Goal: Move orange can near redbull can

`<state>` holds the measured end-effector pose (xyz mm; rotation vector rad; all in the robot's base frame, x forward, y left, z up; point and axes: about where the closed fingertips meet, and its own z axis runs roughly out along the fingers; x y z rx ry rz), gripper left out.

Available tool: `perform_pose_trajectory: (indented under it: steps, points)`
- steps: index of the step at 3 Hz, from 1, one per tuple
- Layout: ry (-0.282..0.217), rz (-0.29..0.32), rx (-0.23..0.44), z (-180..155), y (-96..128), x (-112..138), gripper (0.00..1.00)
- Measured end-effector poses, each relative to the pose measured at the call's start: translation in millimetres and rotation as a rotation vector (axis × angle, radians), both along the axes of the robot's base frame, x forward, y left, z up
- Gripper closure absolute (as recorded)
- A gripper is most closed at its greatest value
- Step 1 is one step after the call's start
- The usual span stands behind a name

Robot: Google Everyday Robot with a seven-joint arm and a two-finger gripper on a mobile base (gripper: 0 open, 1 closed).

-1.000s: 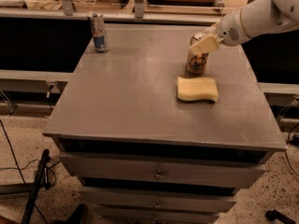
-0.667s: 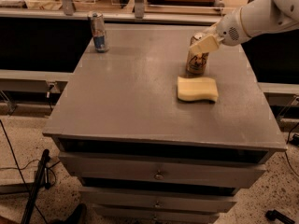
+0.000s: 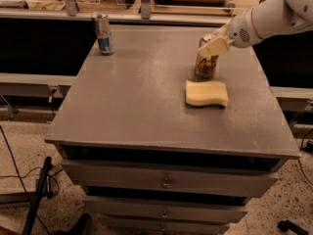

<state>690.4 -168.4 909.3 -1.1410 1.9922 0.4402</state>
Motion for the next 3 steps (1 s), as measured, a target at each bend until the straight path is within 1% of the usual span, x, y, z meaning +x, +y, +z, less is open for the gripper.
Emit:
perform_pose_trajectory:
  steps: [1, 2, 3]
  points:
    - [-0.077, 0.043, 0.115, 30, 21, 9, 1.0]
    - [-0.194, 0.108, 0.26, 77, 48, 17, 1.0]
    - [-0.215, 0.125, 0.288, 88, 55, 17, 1.0]
